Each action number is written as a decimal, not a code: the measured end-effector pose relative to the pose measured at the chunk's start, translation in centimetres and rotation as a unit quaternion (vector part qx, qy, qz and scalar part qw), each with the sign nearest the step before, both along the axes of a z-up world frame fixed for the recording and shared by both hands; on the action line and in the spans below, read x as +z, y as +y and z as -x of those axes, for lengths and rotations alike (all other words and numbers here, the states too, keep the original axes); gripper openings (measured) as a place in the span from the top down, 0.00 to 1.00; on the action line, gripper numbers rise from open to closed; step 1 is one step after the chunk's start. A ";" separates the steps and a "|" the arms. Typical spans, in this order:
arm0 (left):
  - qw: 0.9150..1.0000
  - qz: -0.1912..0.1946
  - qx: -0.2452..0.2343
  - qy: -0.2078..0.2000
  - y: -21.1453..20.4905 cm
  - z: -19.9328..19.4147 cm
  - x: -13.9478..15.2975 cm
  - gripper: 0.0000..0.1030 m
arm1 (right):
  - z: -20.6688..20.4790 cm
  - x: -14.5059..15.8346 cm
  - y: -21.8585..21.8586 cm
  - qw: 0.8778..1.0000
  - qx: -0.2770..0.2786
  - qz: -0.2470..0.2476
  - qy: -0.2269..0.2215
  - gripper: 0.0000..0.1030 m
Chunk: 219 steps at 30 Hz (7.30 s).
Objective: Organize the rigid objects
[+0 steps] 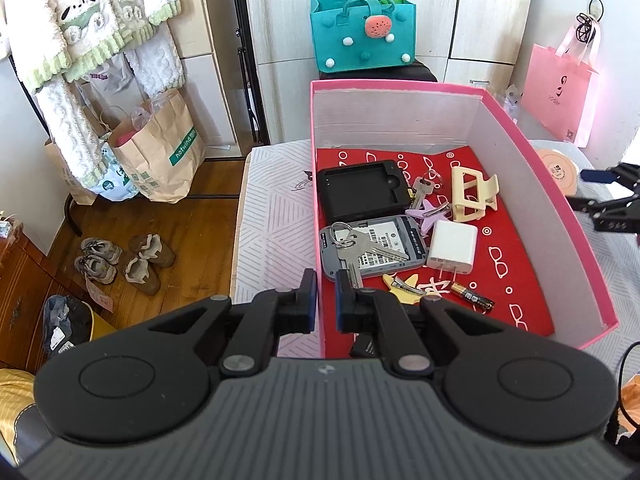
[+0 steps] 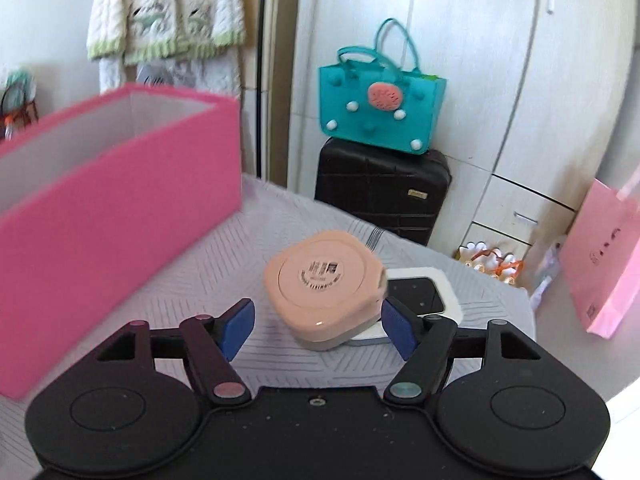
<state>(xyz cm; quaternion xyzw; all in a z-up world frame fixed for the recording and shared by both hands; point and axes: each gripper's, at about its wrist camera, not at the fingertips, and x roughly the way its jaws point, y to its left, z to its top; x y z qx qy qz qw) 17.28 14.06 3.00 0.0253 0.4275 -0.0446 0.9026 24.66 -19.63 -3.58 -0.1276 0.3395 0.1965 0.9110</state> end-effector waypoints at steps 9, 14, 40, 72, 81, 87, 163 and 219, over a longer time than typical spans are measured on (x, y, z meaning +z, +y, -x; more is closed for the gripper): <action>1.000 -0.018 -0.013 0.001 -0.3 0.0 0.0 0.93 | -1.1 -1.9 0.8 0.999 0.011 0.040 -0.031 0.18; 0.999 -0.030 -0.024 0.002 -0.5 -0.1 0.0 0.93 | -2.4 -2.2 1.0 0.999 0.001 0.030 -0.024 0.15; 0.998 -0.039 -0.050 -0.005 -0.7 0.2 0.0 0.92 | 1.1 0.5 1.6 0.999 0.004 -0.036 -0.001 0.17; 0.997 -0.030 -0.066 -0.016 0.0 0.9 0.4 0.91 | 2.4 7.2 16.5 0.931 0.229 -0.156 0.239 0.17; 0.997 -0.028 -0.065 -0.011 -0.1 0.8 0.6 0.91 | 2.9 5.9 18.5 0.947 0.225 -0.036 0.226 0.17; 0.997 -0.031 -0.067 -0.011 -0.2 0.8 0.5 0.88 | 4.2 7.8 16.4 0.961 0.208 -0.050 0.177 0.17; 0.999 -0.015 -0.043 -0.018 0.2 0.8 0.3 0.88 | 1.4 6.2 3.4 0.997 -0.011 -0.017 -0.076 0.37; 1.000 0.013 -0.012 -0.017 0.8 0.2 0.6 0.88 | 1.2 9.3 9.8 0.980 0.061 -0.175 0.071 0.29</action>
